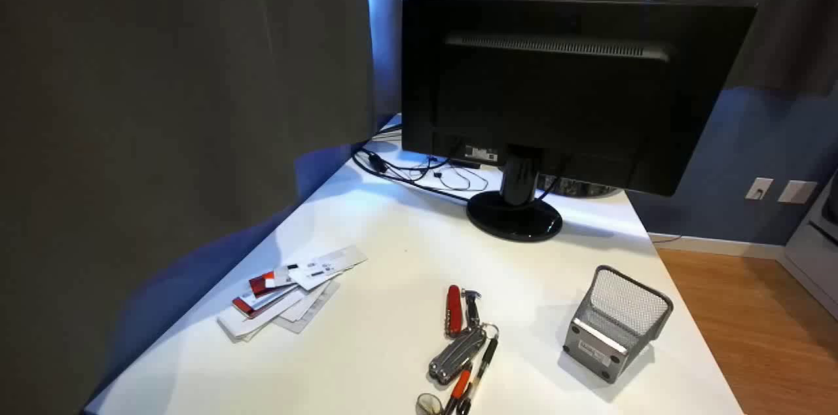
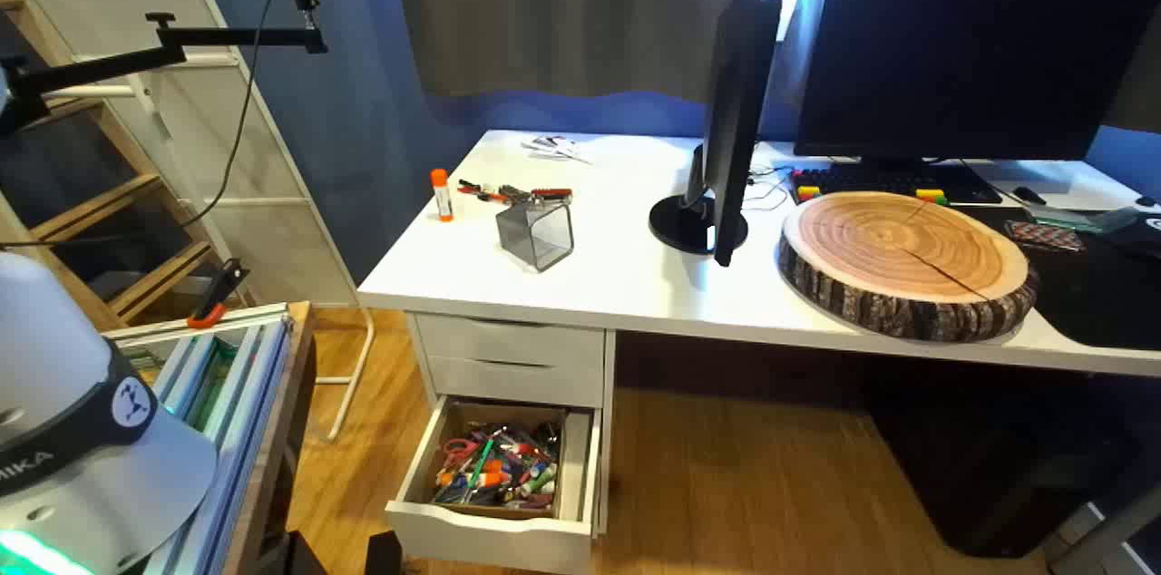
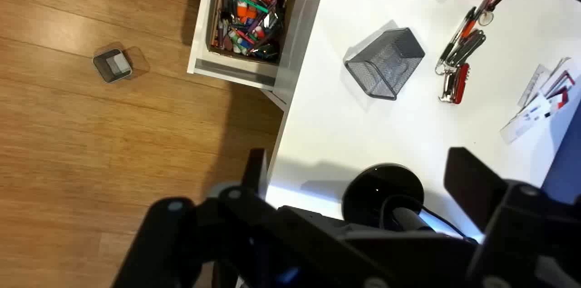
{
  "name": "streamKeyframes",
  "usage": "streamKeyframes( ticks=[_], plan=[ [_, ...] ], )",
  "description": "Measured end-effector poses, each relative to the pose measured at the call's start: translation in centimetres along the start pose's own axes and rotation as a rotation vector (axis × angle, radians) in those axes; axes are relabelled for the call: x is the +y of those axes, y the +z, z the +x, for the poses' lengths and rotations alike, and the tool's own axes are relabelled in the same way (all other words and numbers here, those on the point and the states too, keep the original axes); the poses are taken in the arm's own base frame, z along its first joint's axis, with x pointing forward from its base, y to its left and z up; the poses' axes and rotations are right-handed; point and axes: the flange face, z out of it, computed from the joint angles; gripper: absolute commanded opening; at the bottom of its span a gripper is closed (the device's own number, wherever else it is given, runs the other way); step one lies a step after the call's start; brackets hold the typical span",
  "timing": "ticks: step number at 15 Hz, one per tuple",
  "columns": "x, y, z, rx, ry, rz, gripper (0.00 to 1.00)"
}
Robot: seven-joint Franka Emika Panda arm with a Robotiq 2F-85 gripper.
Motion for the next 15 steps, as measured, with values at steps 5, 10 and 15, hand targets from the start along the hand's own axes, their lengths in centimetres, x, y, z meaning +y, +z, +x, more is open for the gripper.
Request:
streamKeyframes(
  ticks=[5, 10, 15],
  plan=[
    [0.0, 0.0, 0.0, 0.000, 0.000, 0.000, 1.00],
    [0.0, 0.0, 0.0, 0.000, 0.000, 0.000, 1.00],
    [0.7, 3.9, 1.5, -0.105, -0.021, -0.019, 1.00]
  ],
)
